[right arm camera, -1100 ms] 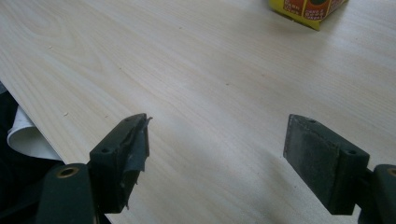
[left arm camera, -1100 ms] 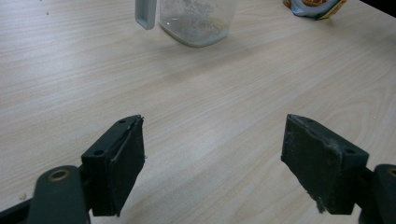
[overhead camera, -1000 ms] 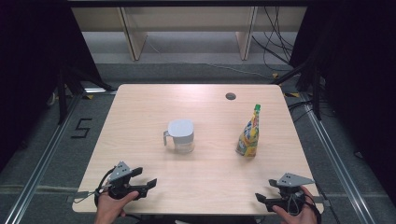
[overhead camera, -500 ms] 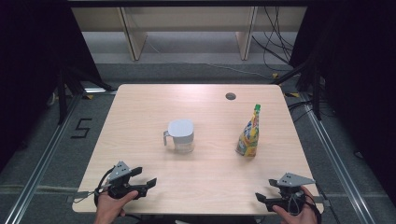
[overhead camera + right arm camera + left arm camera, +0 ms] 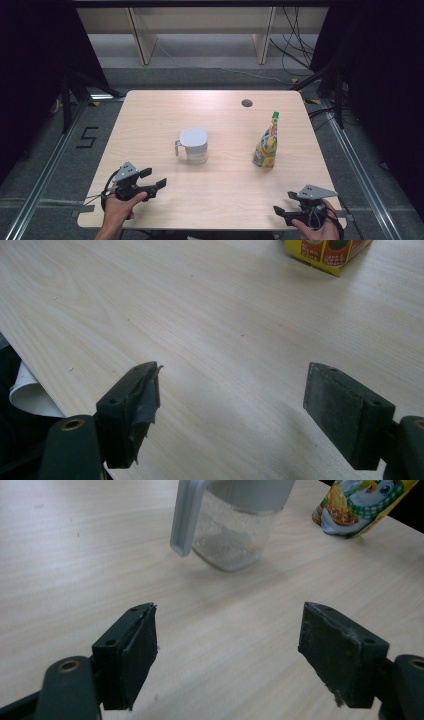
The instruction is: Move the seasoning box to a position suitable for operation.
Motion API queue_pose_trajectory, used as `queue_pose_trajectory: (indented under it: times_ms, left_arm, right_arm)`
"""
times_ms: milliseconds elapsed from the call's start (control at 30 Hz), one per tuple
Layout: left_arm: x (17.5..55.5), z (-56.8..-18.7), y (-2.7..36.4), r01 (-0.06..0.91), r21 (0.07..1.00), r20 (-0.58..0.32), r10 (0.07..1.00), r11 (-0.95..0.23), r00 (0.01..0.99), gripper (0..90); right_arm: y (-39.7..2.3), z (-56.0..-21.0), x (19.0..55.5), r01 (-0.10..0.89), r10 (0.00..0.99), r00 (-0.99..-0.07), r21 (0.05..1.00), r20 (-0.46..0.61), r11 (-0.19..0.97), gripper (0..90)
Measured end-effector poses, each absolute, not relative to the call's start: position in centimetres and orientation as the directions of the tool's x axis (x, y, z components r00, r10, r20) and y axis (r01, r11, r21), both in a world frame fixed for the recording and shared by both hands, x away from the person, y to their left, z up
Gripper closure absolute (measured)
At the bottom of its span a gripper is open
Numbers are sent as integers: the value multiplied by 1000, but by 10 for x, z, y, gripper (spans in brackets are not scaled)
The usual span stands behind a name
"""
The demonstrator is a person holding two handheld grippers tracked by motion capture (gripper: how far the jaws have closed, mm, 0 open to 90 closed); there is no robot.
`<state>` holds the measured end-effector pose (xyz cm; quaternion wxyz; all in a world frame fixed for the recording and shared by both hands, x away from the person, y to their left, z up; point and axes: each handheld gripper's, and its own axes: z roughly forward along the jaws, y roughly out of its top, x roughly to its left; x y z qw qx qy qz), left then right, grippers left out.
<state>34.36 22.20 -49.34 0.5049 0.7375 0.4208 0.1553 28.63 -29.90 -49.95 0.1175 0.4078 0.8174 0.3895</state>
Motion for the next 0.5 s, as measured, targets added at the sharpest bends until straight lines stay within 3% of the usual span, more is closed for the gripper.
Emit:
queue_pose_trajectory:
  times_ms: [367,500]
  left_arm:
    - [395,-492,200,433,883,-128,794,-182,595,377]
    - [408,-500,193,451,869,-123,792,-206,598,386]
  right_arm:
    - [-299,-500,286,588,767,-626,731,138,348,237]
    - [-298,-499,285,602,767,-622,721,156,342,237]
